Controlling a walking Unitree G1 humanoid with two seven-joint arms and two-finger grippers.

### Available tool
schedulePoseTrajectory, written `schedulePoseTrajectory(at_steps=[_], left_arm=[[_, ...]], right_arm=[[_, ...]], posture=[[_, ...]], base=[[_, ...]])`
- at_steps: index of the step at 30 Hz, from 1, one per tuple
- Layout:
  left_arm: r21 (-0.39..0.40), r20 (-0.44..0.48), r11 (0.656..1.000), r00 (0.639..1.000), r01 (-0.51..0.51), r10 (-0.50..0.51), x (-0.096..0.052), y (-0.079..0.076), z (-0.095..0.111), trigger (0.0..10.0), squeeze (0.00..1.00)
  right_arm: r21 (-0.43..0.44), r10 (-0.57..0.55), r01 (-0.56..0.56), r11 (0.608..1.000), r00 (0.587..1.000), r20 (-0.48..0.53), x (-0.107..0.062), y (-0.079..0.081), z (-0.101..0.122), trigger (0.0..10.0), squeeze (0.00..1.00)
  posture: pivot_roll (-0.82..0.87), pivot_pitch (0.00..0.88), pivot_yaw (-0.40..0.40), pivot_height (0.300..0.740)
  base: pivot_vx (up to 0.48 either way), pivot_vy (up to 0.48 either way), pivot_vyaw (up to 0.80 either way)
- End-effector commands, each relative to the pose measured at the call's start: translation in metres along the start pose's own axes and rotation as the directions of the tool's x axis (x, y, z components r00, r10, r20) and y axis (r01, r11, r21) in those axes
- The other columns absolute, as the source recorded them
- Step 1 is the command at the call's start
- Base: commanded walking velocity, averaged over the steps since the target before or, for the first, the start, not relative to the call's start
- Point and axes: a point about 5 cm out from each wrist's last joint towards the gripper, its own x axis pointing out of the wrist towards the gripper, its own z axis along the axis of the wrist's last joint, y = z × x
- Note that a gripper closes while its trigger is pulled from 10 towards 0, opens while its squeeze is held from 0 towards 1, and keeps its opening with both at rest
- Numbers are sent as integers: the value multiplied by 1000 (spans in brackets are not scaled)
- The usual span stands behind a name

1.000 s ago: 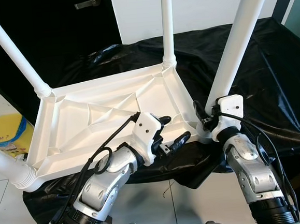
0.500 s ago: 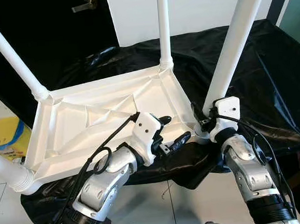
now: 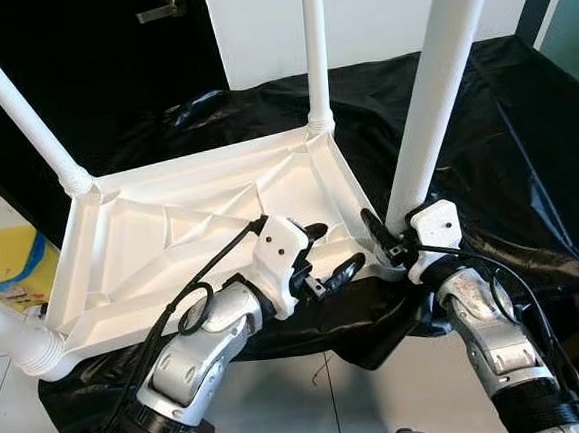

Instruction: Building children table

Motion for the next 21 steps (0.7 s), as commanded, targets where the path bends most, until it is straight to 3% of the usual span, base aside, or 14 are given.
schedulePoseTrajectory(at_steps=[1, 10, 12, 21], left_arm=[[6, 2, 989, 989, 151, -151, 1, -8, 3, 10000, 0], [8, 4, 989, 989, 150, -150, 1, -8, 3, 10000, 0], [12, 5, 989, 989, 146, -147, 1, -7, 4, 10000, 0], [13, 7, 990, 990, 144, -144, 0, -7, 5, 10000, 0]], right_arm=[[49, 42, -36, 998, 992, -117, -4, 5, -21, 10000, 0], [83, 51, -40, 996, 989, -137, 0, 4, -22, 10000, 0], [130, 60, -33, 991, 977, -207, 5, 3, -22, 10000, 0], [204, 29, 23, 979, 969, -247, 10, -2, -21, 10000, 0]], posture=[[-82, 87, 77, 740], [-80, 85, 76, 740], [-77, 85, 74, 740], [-75, 82, 71, 740]], base=[[0, 0, 0], [0, 0, 0], [0, 0, 0], [0, 0, 0]])
